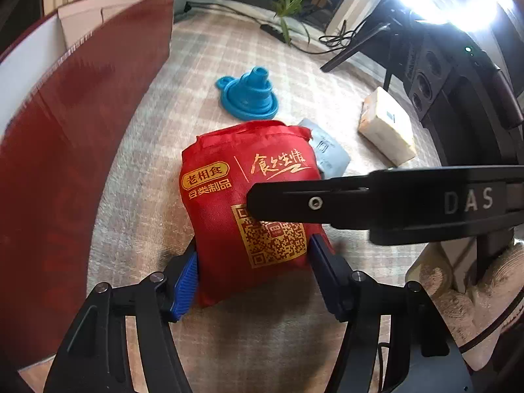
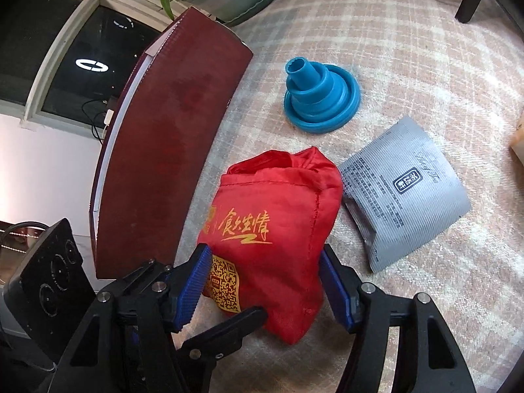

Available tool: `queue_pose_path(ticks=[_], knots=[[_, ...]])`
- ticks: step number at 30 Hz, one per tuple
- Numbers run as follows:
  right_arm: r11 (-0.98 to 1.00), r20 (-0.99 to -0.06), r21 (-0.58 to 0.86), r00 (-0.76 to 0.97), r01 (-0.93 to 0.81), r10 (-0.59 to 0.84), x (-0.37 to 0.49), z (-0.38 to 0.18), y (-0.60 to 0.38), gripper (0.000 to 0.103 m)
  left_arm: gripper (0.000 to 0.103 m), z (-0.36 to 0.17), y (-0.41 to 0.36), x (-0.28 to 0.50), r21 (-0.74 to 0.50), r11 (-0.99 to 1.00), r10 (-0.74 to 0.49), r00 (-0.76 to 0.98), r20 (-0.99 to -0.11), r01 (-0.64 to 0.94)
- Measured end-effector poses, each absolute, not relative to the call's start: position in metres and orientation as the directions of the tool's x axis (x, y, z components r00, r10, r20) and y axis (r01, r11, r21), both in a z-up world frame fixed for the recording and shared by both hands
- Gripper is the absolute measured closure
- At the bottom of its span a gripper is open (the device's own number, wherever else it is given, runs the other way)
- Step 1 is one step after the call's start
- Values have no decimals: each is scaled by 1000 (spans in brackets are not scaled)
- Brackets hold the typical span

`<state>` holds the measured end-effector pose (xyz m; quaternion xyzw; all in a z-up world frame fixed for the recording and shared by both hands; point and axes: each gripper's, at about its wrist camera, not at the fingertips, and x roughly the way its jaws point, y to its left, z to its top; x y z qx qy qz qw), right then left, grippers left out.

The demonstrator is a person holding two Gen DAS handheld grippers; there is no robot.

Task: Organize soft objects
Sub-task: 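Lift the red pouch with the right gripper and carry it over the box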

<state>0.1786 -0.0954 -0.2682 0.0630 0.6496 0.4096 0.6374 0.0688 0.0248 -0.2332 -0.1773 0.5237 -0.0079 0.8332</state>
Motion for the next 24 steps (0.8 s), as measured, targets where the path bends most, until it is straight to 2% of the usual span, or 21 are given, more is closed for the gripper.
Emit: queue_pose_path(ticks=[16,24], knots=[[626,-737,602,-44,-496,674,170,-184,-118,41,41,-157,2,52,-274,960,-186,581,-793,-66],[563,-706,589,-30,-579,708,163,-139,-88,41,41,-121,22,35,-263,962,-159,643,-749,-68]])
